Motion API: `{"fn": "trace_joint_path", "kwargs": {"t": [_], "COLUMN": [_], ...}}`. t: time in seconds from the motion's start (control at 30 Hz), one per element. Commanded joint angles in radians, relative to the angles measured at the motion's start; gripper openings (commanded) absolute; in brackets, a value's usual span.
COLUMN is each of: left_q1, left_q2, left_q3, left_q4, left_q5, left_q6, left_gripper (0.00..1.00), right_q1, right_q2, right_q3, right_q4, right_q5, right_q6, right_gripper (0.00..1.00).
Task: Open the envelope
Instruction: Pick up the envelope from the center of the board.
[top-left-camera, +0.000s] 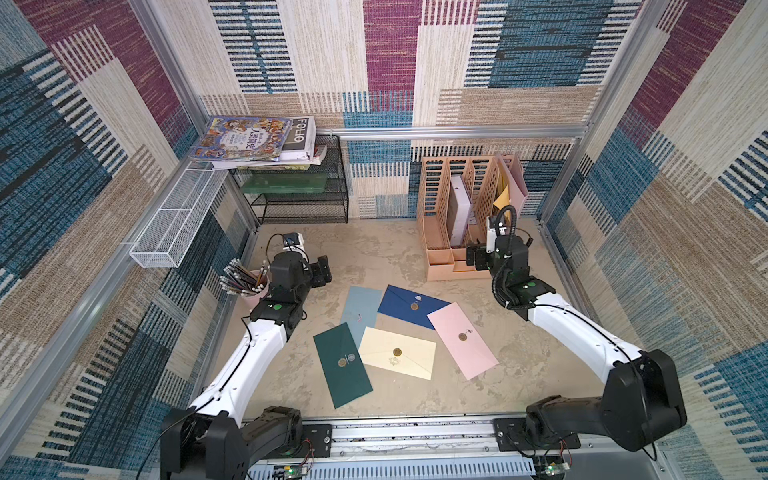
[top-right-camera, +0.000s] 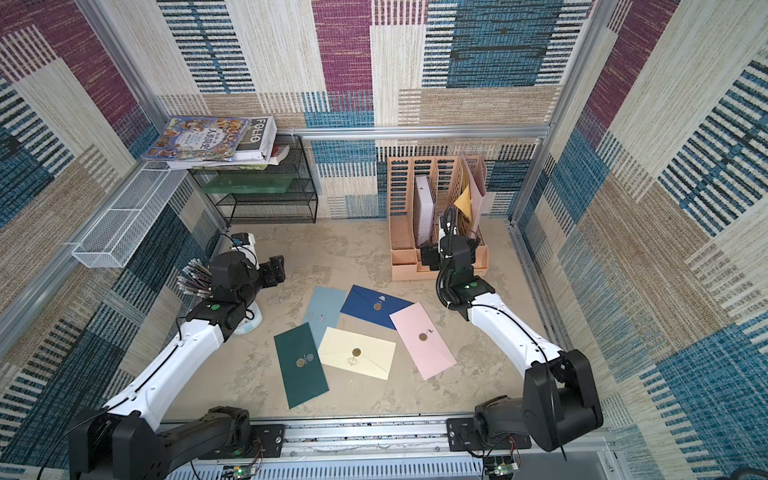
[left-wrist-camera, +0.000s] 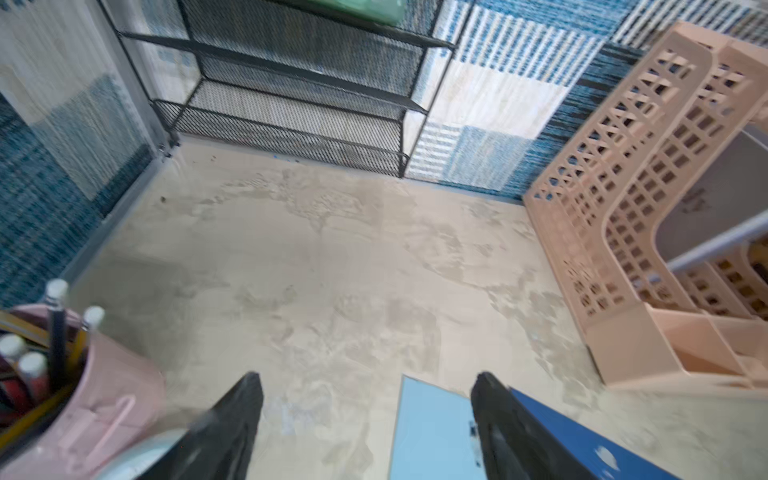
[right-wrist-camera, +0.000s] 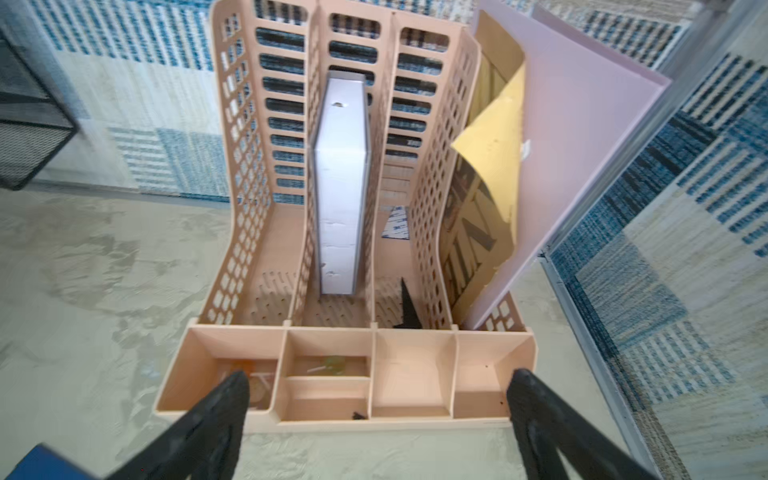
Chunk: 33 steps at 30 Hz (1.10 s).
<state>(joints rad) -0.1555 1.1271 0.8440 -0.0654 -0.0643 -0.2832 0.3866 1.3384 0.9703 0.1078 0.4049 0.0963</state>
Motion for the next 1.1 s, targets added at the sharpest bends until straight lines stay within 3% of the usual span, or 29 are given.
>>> {"fn": "trace_joint_path", "kwargs": {"t": [0.0,0.1,0.2,0.4,0.6,0.87,1.07], "left_q1": [-0.034,-0.068,-0.082,-0.094,-0.105,-0.108,-0.114], "left_q2": [-0.085,-0.200,-0.267,-0.216,-0.058,0.133,0.042], "left_q3": [-0.059,-0.164,-0.203,-0.198,-0.128,-0.012,-0.138], "left_q4": [-0.117,-0.147,-0.298,-0.383,-0.324,-0.342,-0.390], "left_q5": [0.081,0.055,-0.014,0.046,0.157,0.179,0.187], "left_q6": [-0.133,-0.285,-0.443,-0.459,-0.437,-0.424,-0.541], "left_gripper": [0.81,0.82,0.81,0.81,0.81,0.81,0.79], "right_q1": [0.047,0.102,0.144,0.156,0.175,0.255,0.354], "right_q2": [-0.020,-0.027,-0.012,0.071,0.209,0.376,0.420], "right_q3": [0.022,0.023,0.018,0.027,0.111,0.218,0.251], "right_q4": [-0.179,-0.236,-0.259,-0.225,-0.250,-0.276,-0.292], "right_q5": [-0.063,-0.156,-0.293,-0.435,-0.523,-0.660,-0.847], "right_q6": [0.090,0.130,0.141,0.174,0.177,0.167,0.150], "right_gripper": [0.99,1.00,1.00,0.96,0.96,0.92,0.91]}}
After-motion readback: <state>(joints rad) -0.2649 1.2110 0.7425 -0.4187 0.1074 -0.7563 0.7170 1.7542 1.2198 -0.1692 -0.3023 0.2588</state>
